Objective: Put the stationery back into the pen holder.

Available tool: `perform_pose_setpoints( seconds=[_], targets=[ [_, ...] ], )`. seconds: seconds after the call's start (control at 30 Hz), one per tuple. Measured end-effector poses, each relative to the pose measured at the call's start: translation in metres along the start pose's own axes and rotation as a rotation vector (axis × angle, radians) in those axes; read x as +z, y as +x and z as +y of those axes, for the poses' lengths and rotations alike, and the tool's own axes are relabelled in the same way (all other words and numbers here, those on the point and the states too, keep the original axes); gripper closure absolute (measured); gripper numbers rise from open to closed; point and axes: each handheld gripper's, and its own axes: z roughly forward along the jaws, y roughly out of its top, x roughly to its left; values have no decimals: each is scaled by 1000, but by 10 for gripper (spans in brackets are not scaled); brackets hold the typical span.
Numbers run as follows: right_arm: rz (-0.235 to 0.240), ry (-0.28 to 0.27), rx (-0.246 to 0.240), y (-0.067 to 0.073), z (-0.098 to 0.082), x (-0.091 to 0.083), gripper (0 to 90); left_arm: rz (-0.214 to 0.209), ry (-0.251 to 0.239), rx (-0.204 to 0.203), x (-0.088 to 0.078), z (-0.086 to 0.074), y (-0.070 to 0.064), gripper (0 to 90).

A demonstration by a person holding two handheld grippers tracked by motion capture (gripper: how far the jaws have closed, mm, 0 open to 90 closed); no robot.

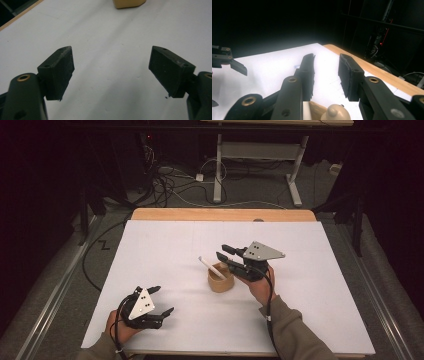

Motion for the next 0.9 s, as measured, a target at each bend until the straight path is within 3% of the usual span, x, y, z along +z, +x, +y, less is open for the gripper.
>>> perform_pose_setpoints(
  seconds=[0.43,0.67,0.83,0.9],
  targets=[
    [-52,14,-69,1,9,-15,549,11,-4,-8,-1,0,1,197],
    [-92,40,-80,-2,13,-24,386,10,4,0,0,0,0,197],
    [-101,49,-86,1,16,-26,328,19,-8,-6,-1,0,1,200],
    [-120,56,-111,4,18,-28,287,23,-11,-8,-2,0,1,198]
  ],
)
